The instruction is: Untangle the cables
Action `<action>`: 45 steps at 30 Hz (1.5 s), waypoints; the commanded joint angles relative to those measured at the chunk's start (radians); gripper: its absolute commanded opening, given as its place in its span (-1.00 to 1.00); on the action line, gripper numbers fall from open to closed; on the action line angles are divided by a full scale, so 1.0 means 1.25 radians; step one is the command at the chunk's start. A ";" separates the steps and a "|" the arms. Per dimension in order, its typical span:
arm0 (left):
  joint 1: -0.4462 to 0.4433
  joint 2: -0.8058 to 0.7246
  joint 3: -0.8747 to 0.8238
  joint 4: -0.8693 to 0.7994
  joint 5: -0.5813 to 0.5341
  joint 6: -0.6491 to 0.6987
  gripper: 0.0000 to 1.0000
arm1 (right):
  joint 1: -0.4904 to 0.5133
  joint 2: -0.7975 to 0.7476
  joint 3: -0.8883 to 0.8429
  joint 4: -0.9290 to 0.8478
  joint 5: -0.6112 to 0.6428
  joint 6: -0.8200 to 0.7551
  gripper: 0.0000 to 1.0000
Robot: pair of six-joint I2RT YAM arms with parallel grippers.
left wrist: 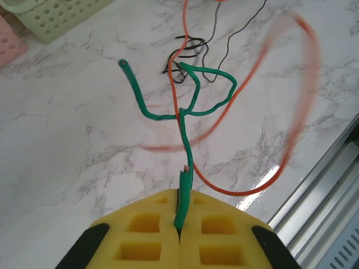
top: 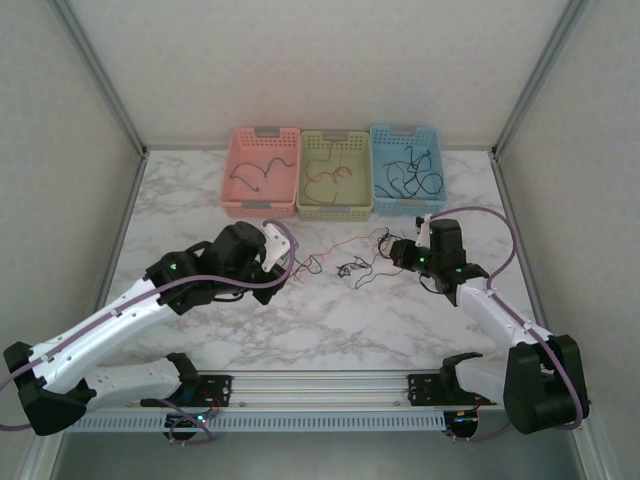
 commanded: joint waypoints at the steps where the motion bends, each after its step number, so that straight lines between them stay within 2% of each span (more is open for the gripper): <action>1: 0.008 0.000 -0.004 -0.020 -0.017 -0.017 -1.00 | -0.008 -0.006 -0.012 -0.014 0.019 0.004 -1.00; 4: 0.009 0.006 0.001 -0.041 -0.048 -0.017 -1.00 | -0.028 -0.015 -0.020 -0.033 0.060 0.004 -1.00; 8: 0.012 0.014 0.024 -0.135 -0.156 -0.017 -1.00 | -0.097 -0.021 -0.031 -0.082 0.131 0.030 -1.00; 13: 0.022 -0.064 0.022 -0.160 -0.162 -0.024 -1.00 | -0.168 -0.042 -0.067 -0.093 0.167 0.047 -1.00; 19: 0.033 -0.119 0.013 -0.166 -0.231 -0.032 -1.00 | -0.187 -0.045 -0.071 -0.117 0.209 0.051 -1.00; 23: 0.041 -0.128 0.017 -0.196 -0.329 -0.036 -1.00 | -0.198 -0.044 -0.066 -0.139 0.247 0.059 -1.00; 28: 0.067 -0.117 0.024 -0.253 -0.546 -0.054 -1.00 | -0.232 -0.053 -0.074 -0.156 0.276 0.081 -1.00; 30: 0.094 -0.126 0.026 -0.256 -0.564 -0.062 -1.00 | -0.241 -0.063 -0.076 -0.158 0.282 0.085 -1.00; 32: 0.116 -0.142 0.021 -0.243 -0.552 -0.062 -1.00 | -0.244 -0.072 -0.076 -0.160 0.283 0.082 -1.00; 35: 0.130 -0.164 0.017 -0.210 -0.462 -0.052 -1.00 | -0.244 -0.082 -0.074 -0.156 0.262 0.073 -1.00; 37: 0.130 -0.176 0.015 -0.182 -0.404 -0.050 -1.00 | -0.244 -0.100 -0.085 -0.121 0.211 0.077 -1.00; 40: 0.130 -0.184 0.011 -0.133 -0.287 -0.042 -1.00 | -0.237 -0.115 -0.094 -0.058 0.061 0.076 -1.00; 42: 0.130 -0.179 0.009 -0.091 -0.199 -0.043 -1.00 | -0.203 -0.111 -0.076 -0.043 -0.018 0.057 -1.00; 43: 0.129 -0.175 0.009 -0.077 -0.166 -0.043 -1.00 | -0.180 -0.111 -0.064 -0.050 -0.025 0.046 -1.00; 44: 0.130 -0.169 0.009 -0.063 -0.135 -0.044 -1.00 | -0.147 -0.112 -0.049 -0.058 -0.030 0.029 -0.90; 45: 0.130 -0.161 0.011 -0.049 -0.110 -0.044 -1.00 | -0.108 -0.115 -0.033 -0.061 -0.042 0.010 -0.71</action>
